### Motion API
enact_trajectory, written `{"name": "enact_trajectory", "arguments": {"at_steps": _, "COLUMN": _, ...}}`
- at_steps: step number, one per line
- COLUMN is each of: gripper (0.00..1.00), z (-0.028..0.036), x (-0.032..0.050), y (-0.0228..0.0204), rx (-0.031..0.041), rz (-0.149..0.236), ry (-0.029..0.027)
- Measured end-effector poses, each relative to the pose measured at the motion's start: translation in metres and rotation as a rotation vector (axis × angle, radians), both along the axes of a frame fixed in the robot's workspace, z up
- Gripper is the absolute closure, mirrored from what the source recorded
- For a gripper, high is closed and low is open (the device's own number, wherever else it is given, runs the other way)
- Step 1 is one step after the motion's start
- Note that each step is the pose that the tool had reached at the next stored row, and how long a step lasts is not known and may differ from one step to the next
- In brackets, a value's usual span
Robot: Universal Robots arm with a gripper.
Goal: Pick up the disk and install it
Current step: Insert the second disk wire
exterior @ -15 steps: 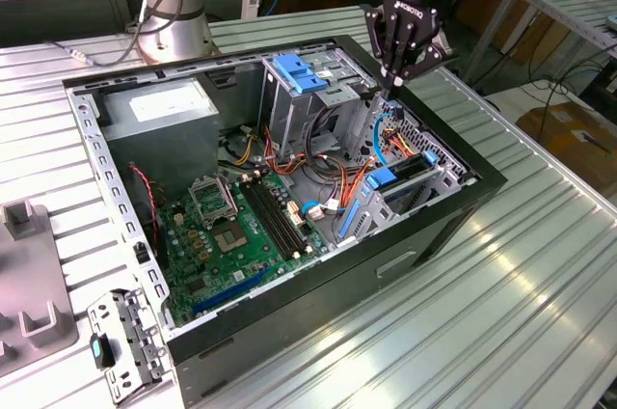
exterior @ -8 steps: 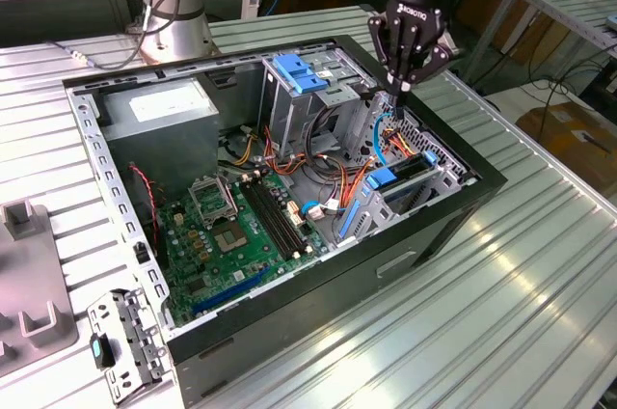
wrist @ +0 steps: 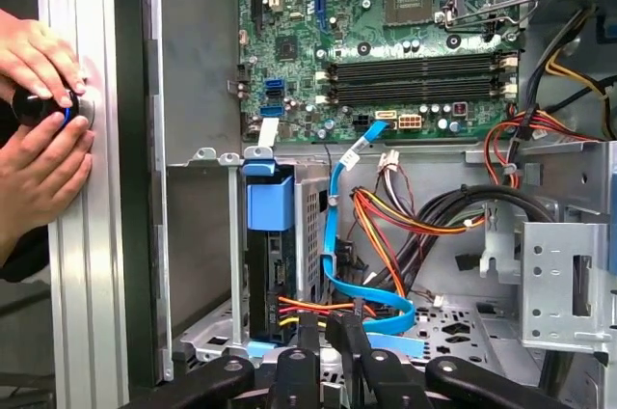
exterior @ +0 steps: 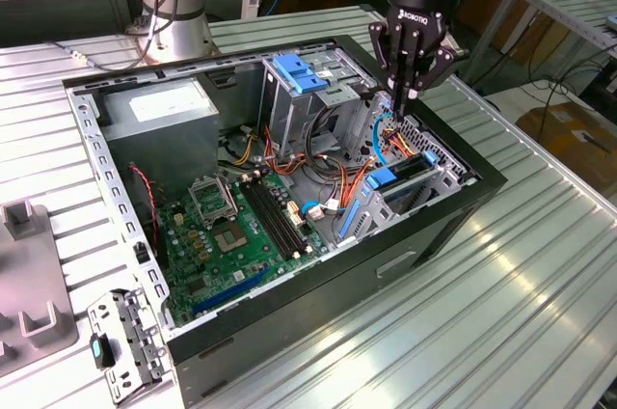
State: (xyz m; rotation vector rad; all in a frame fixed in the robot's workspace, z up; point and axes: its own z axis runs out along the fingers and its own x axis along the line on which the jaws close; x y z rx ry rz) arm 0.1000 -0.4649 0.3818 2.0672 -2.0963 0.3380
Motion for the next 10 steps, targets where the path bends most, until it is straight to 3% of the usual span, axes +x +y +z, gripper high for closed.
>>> {"name": "enact_trajectory", "arguments": {"at_steps": 3, "gripper": 0.76, "z": -0.0001, "x": 0.0000, "y": 0.0001, "rx": -0.0003, "rz": 0.000, "ry": 0.0000}}
{"name": "enact_trajectory", "arguments": {"at_steps": 6, "gripper": 0.76, "z": -0.0001, "x": 0.0003, "y": 0.0002, "rx": -0.0007, "rz": -0.020, "ry": 0.0036}}
{"name": "enact_trajectory", "arguments": {"at_steps": 10, "gripper": 0.76, "z": -0.0006, "x": 0.0010, "y": 0.0009, "rx": -0.0014, "rz": -0.054, "ry": 0.0124}}
